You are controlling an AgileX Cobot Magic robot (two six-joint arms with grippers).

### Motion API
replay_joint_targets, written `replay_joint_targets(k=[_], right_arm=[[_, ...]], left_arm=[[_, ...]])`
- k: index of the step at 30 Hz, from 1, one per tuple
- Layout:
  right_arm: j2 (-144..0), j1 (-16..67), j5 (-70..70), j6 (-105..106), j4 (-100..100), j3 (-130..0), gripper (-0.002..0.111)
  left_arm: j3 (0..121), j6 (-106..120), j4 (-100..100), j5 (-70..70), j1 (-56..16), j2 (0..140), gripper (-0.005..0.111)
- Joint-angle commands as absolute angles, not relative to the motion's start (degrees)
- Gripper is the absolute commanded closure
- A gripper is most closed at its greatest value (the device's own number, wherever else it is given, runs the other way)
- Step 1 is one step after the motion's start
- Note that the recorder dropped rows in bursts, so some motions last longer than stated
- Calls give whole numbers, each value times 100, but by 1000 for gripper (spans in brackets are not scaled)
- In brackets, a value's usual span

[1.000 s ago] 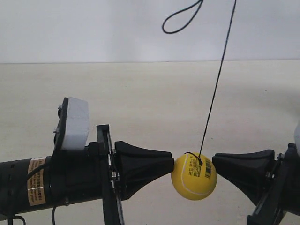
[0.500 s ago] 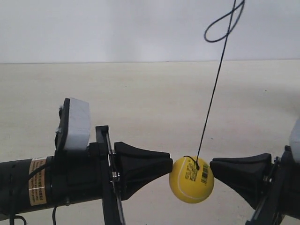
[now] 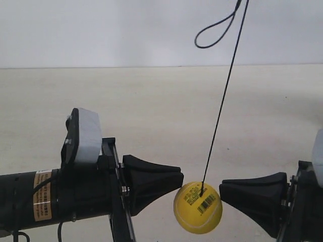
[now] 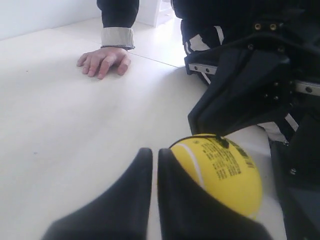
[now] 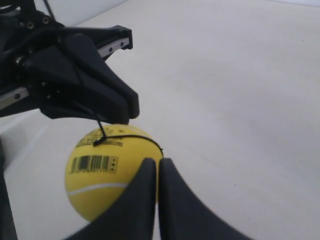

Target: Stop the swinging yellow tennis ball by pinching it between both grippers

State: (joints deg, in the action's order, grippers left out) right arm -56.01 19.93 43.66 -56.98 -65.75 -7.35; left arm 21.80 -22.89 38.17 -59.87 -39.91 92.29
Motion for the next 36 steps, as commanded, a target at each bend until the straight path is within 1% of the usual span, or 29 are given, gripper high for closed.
replay_joint_targets(k=[1, 9, 17, 25, 29, 32, 35, 36], right_arm=[[-5605, 2002, 4407, -5712, -6665, -741, 108], [-5605, 2002, 4261, -5712, -6717, -741, 108], [-5605, 2002, 4204, -5712, -6717, -741, 108], [-5605, 2002, 4179, -5712, -6717, -741, 108], [-5605, 2002, 4206, -5712, -6717, -741, 108], [-5605, 2002, 4309, -5712, -6717, -741, 108], [-5605, 2002, 4507, -5783, -6791, -741, 108], [-5605, 2002, 4492, -5797, -6820, -741, 108]], left_arm=[[2207, -2329, 3825, -6002, -4001, 9250, 102], [2196, -2316, 3837, -5492, -4001, 9238, 102], [2196, -2442, 4421, -5542, -4001, 9179, 102], [1831, -2247, 4240, -5397, -3989, 8489, 102], [1795, -2287, 4264, -5370, -3989, 8447, 102], [1795, -2309, 4223, -5654, -3989, 8598, 102], [1808, -2308, 4177, -6533, -3989, 9090, 102], [1808, -2292, 4150, -6599, -3989, 9172, 102]])
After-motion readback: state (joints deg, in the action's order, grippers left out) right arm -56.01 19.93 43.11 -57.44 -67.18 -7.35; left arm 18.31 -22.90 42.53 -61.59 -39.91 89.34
